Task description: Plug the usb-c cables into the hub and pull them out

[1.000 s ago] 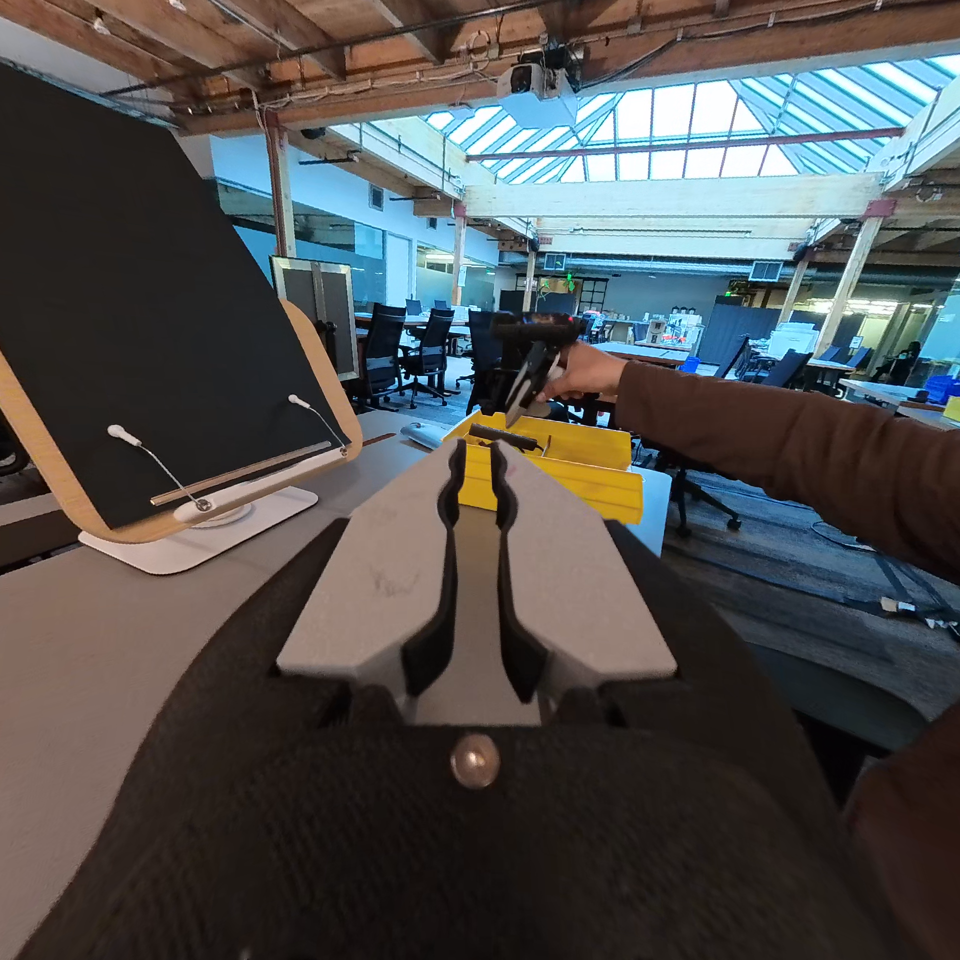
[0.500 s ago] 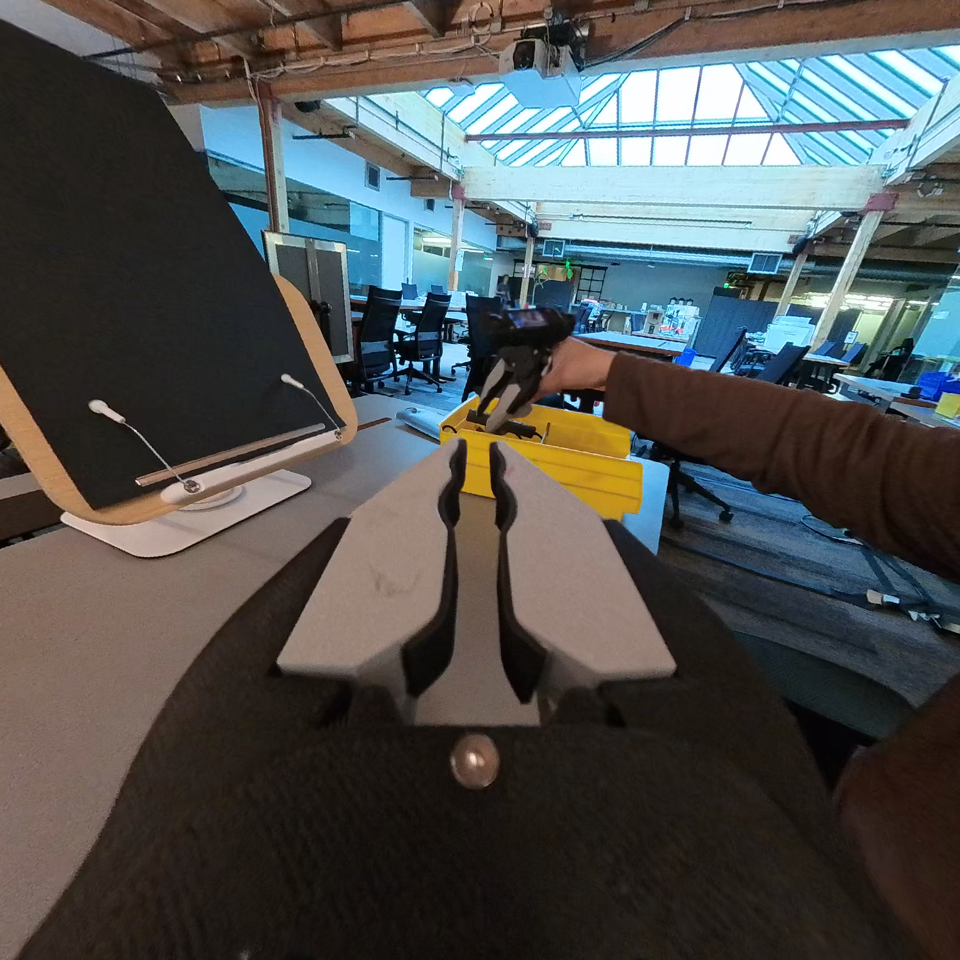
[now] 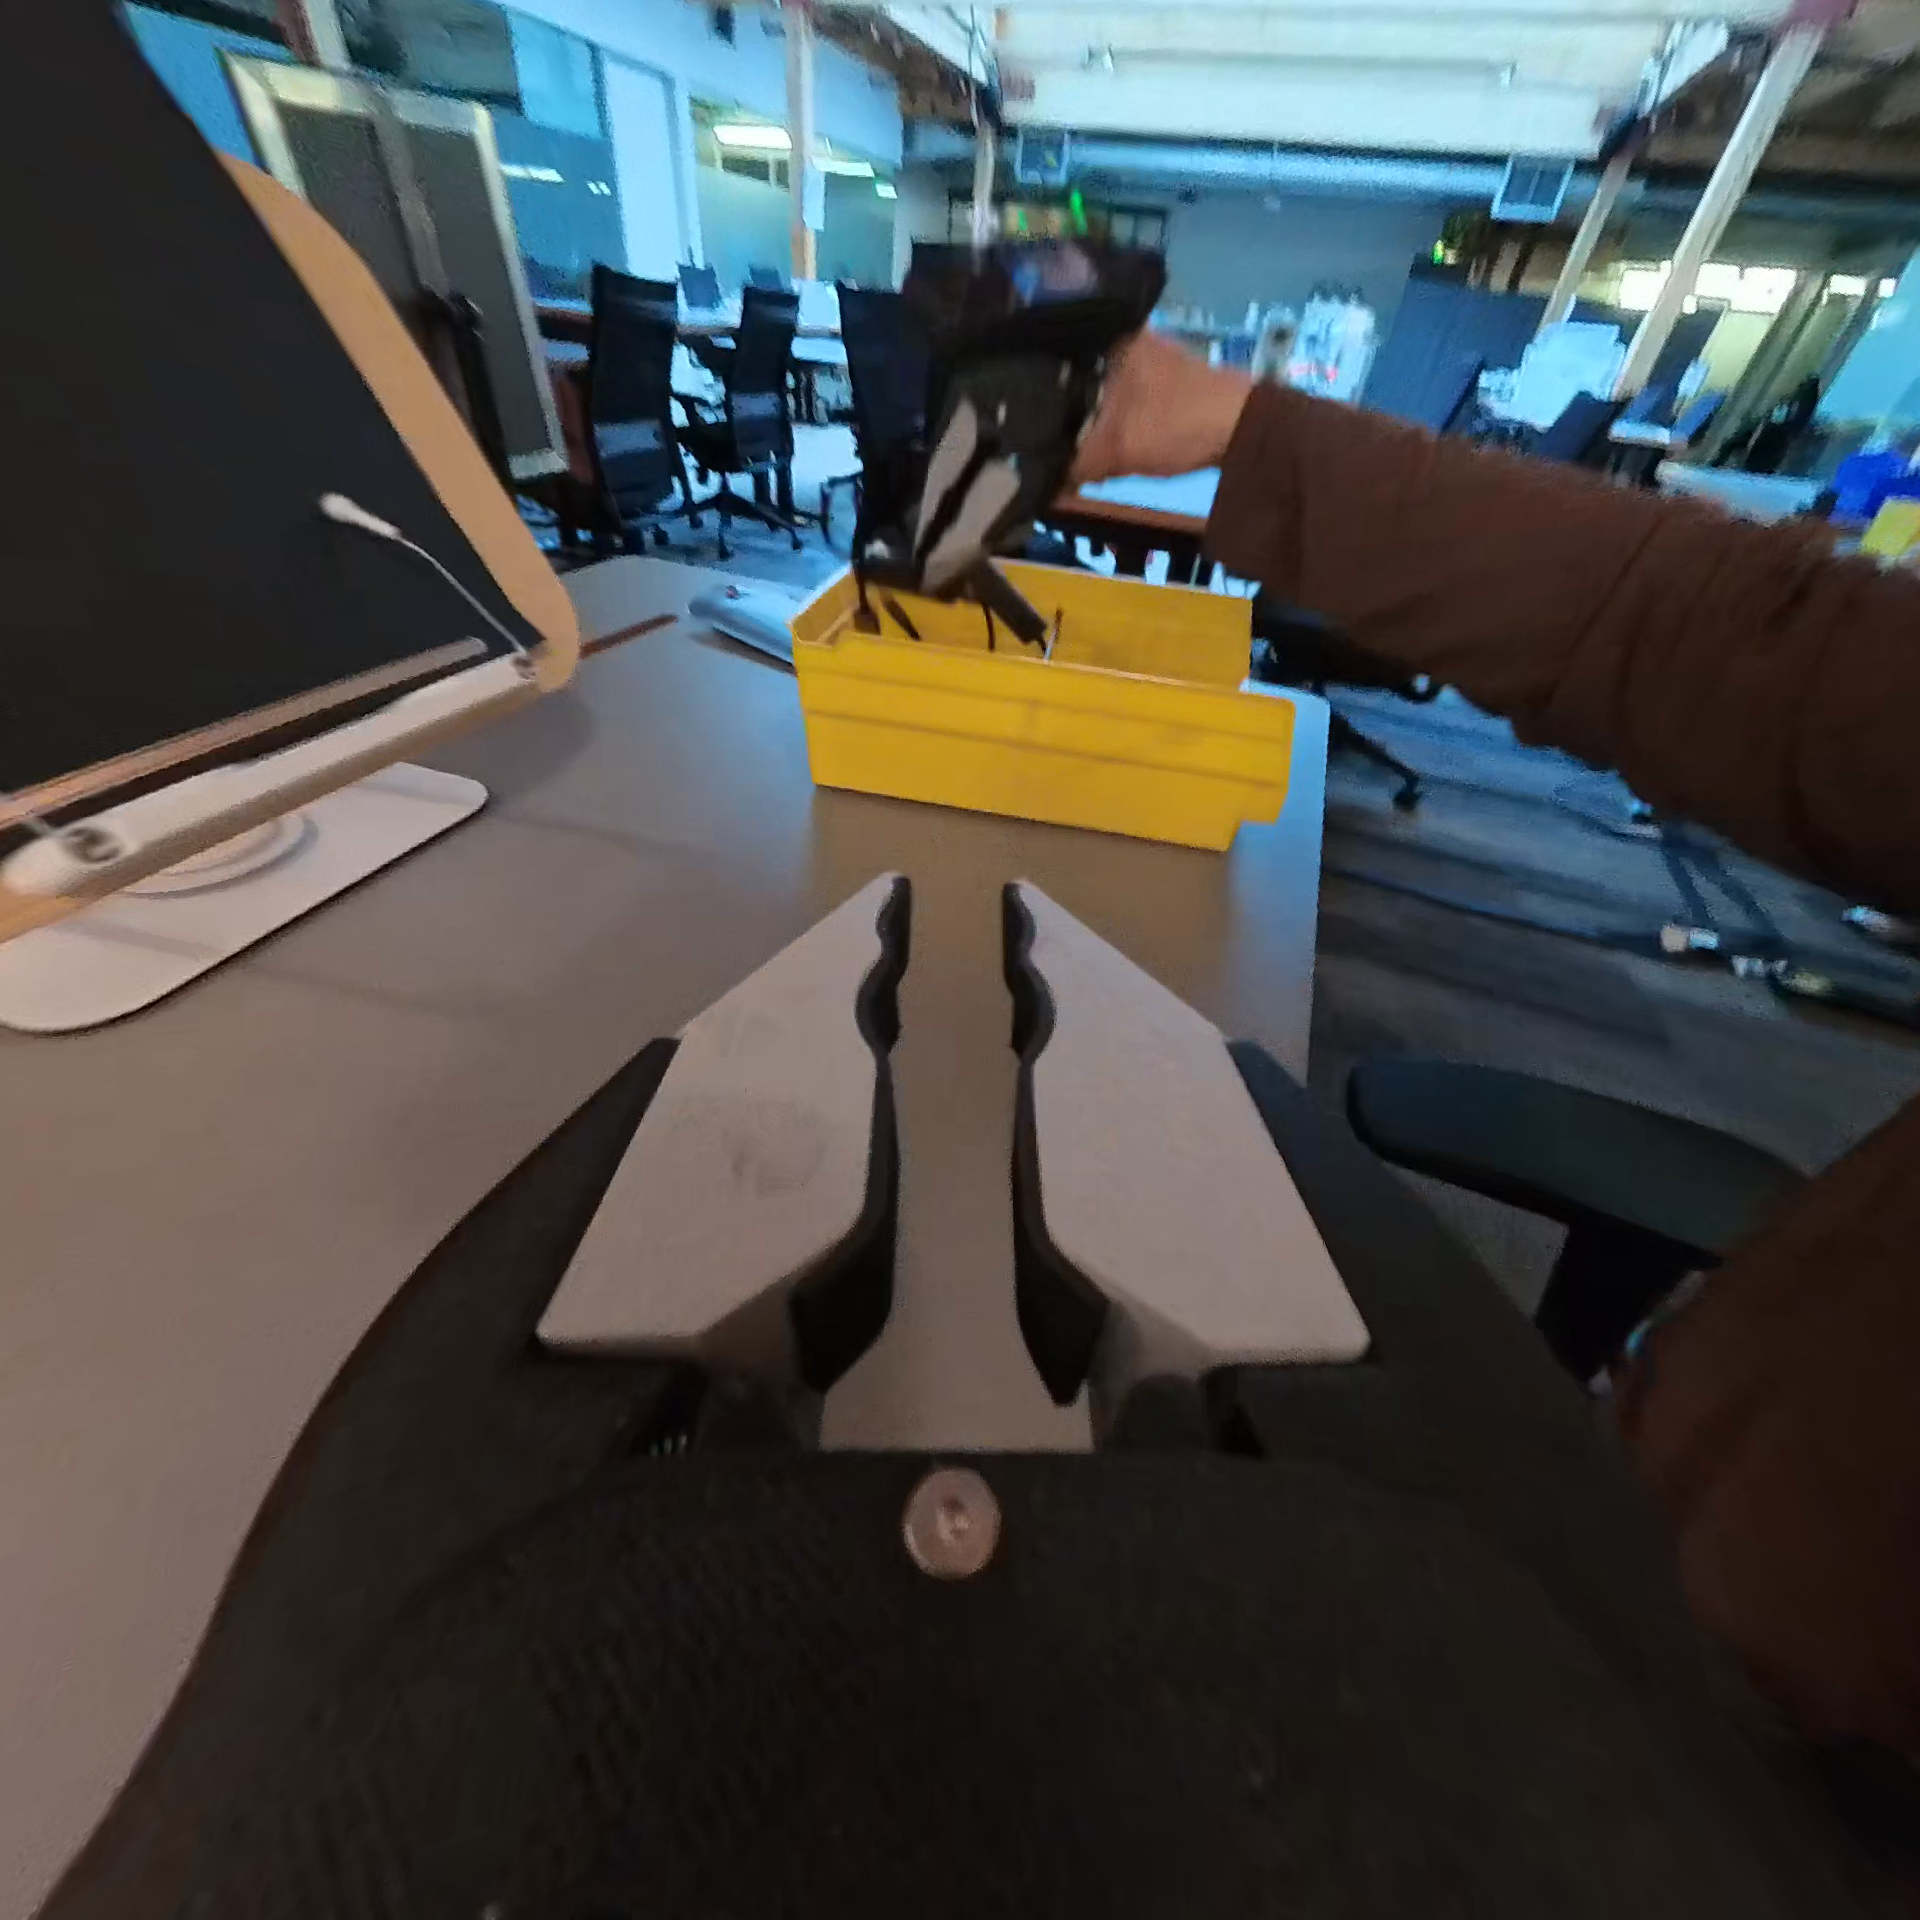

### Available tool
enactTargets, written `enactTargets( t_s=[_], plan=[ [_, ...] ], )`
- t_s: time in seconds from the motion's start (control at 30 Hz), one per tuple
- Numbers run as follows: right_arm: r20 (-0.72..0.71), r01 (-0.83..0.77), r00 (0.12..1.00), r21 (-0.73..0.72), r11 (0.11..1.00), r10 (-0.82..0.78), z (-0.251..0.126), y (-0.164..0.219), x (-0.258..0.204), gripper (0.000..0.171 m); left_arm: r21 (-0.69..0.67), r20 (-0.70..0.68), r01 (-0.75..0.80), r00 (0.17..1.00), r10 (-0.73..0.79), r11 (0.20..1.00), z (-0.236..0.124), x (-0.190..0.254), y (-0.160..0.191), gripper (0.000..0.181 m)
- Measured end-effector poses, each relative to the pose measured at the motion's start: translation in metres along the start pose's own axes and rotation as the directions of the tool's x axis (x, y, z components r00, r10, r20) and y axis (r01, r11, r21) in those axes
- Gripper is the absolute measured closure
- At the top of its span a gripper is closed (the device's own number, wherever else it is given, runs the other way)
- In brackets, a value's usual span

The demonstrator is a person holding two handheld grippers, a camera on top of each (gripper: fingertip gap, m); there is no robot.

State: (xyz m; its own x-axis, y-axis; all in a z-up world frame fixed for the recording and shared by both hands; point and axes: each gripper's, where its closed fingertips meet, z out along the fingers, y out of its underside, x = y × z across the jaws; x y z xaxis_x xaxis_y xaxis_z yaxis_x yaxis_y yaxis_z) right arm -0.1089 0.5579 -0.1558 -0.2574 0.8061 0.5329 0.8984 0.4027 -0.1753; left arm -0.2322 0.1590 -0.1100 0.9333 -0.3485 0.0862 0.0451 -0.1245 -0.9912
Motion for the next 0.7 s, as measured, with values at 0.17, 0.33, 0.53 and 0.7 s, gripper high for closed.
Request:
enactTargets(
  t_s=[0.17,0.33,0.53,0.7],
  plan=[
    [-0.144,0.085,0.987,0.109,0.99,-0.068,-0.056,-0.011,0.016,0.165,-0.097,-0.035,-0.157,0.987,0.155,0.983,0.087,0.011,-0.015,0.153],
    [-0.336,0.258,0.922,0.16,0.953,-0.193,-0.099,-0.044,0.006,0.165,-0.105,-0.034,-0.485,0.874,0.485,0.868,0.195,0.045,-0.074,0.146],
    [-0.546,0.447,0.756,0.031,0.894,-0.36,-0.124,-0.061,-0.019,0.165,-0.145,0.058,-0.656,0.742,0.668,0.741,0.257,0.049,-0.125,0.137],
    [-0.537,0.469,0.777,0.149,0.871,-0.327,-0.137,-0.075,-0.048,0.165,-0.278,-0.001,-0.692,0.694,0.72,0.666,0.279,0.039,-0.094,0.157]
  ],
)
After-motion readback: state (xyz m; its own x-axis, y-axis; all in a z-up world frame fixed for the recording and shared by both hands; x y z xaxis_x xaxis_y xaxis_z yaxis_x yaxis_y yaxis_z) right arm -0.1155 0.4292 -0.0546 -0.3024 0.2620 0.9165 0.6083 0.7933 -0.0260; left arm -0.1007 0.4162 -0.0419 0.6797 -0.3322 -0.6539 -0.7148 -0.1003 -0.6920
